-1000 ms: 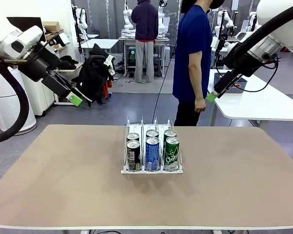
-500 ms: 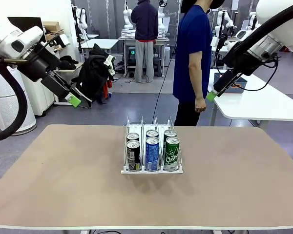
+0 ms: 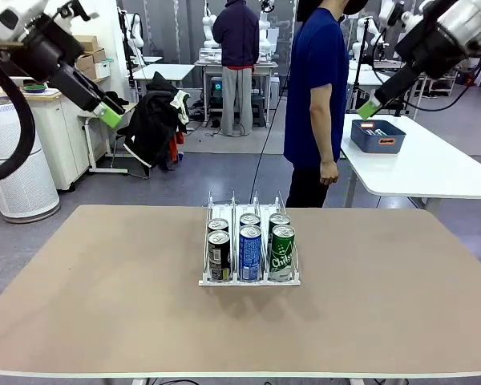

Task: Fill the beverage cans into the dispenser.
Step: Pick up the Ionic drink handed by the human.

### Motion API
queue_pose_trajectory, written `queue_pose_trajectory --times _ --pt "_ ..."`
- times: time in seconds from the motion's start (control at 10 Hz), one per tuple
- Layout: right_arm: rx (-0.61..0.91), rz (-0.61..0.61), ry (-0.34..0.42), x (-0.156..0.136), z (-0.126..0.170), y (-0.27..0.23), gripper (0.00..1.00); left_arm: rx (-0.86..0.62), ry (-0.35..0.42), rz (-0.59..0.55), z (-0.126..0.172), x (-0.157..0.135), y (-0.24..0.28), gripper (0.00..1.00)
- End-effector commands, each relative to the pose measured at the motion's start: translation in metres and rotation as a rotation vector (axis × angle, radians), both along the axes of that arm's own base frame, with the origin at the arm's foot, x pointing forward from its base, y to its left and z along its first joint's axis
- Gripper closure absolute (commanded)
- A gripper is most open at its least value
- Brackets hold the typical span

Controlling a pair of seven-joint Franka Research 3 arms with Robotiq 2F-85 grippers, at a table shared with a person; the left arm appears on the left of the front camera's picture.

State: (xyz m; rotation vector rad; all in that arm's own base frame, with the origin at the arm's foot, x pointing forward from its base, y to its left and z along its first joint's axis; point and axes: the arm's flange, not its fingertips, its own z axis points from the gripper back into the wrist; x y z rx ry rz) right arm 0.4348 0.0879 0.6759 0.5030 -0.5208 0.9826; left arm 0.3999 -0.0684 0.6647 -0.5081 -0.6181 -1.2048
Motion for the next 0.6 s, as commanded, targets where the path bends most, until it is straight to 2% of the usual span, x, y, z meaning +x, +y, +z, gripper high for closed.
queue_pose_trajectory --times 0.0,0.2,0.3,0.5 --pt "0.005 0.013 -0.074 0.01 0.015 -0.01 0.0 0.057 -0.082 0.084 0.008 0.003 0.003 0.0" --pt "-0.018 -0.006 -0.123 0.01 0.033 -0.013 0.0 0.102 -0.166 0.158 0.021 -0.002 0.0 0.0" --pt "-0.032 -0.024 -0.157 0.008 0.042 -0.014 0.0 0.111 -0.19 0.155 0.024 -0.003 -0.003 0.0" --pt "-0.048 -0.055 -0.192 0.004 0.05 -0.015 0.0 0.106 -0.181 0.127 0.025 -0.003 -0.008 0.0"
